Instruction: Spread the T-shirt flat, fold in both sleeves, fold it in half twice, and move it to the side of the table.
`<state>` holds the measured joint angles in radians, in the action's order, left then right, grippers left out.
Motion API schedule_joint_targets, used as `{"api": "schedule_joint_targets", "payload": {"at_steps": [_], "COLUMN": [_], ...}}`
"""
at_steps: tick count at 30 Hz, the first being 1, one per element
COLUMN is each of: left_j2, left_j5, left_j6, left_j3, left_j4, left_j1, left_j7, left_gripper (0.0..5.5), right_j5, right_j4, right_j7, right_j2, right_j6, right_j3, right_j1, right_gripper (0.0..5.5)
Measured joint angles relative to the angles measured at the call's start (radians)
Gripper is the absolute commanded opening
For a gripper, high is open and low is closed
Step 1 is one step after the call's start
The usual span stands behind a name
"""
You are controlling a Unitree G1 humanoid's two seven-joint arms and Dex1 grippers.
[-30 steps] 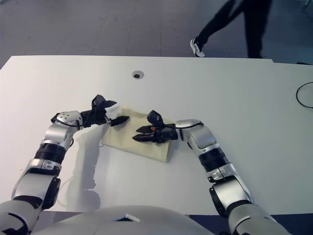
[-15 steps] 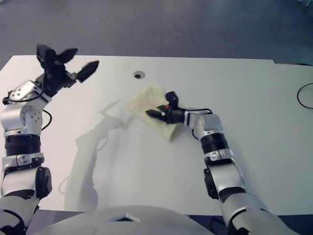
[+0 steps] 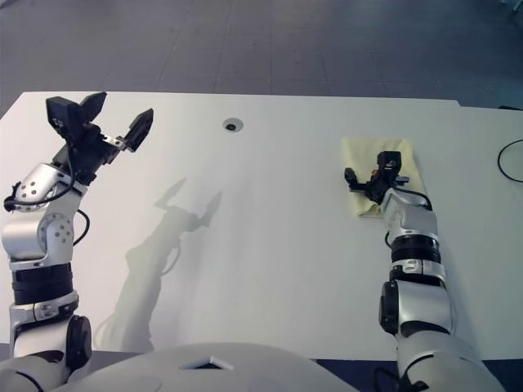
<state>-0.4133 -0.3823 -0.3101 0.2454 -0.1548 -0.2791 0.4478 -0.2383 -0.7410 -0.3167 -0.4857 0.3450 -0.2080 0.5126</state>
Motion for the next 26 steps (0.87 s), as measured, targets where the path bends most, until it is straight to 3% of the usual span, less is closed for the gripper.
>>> {"api": "schedule_joint_targets", "payload": {"at_steps": [6,13,19,21,26], "left_j2": [0.012,0.049,0.079,0.088,0.146], "left_j5": [0.053,0.075,0.258,0.319,0.390], "left_j6": [0.058,0.074,0.125,0.130,0.150], "left_j3": [-0.024,-0.043,-0.087,-0.107,-0.173], "left_j4": [-0.020,-0.072,-0.128,-0.138,-0.172], "left_j1": [0.031,0.080,0.126,0.132,0.175], "left_j7": [-0.044,-0.088,-0.236,-0.283,-0.344], "left_gripper": [5.40,5.40,5.40,5.10,4.19], "right_j5": [-0.014,-0.054,0.037,0.128,0.298], "right_j4": [0.143,0.635,0.962,1.031,1.086], "right_j7": [-0.039,0.013,0.101,0.173,0.351], "right_j2": [0.014,0.041,0.141,0.168,0.244], "right_j6": [0.025,0.134,0.090,0.054,-0.007], "right_j3": [-0.007,-0.018,0.113,0.161,0.199], "right_j1": [-0.073,-0.169,-0.301,-0.359,-0.505], "right_gripper": [5.39,5.39,5.39,5.40,4.54]}}
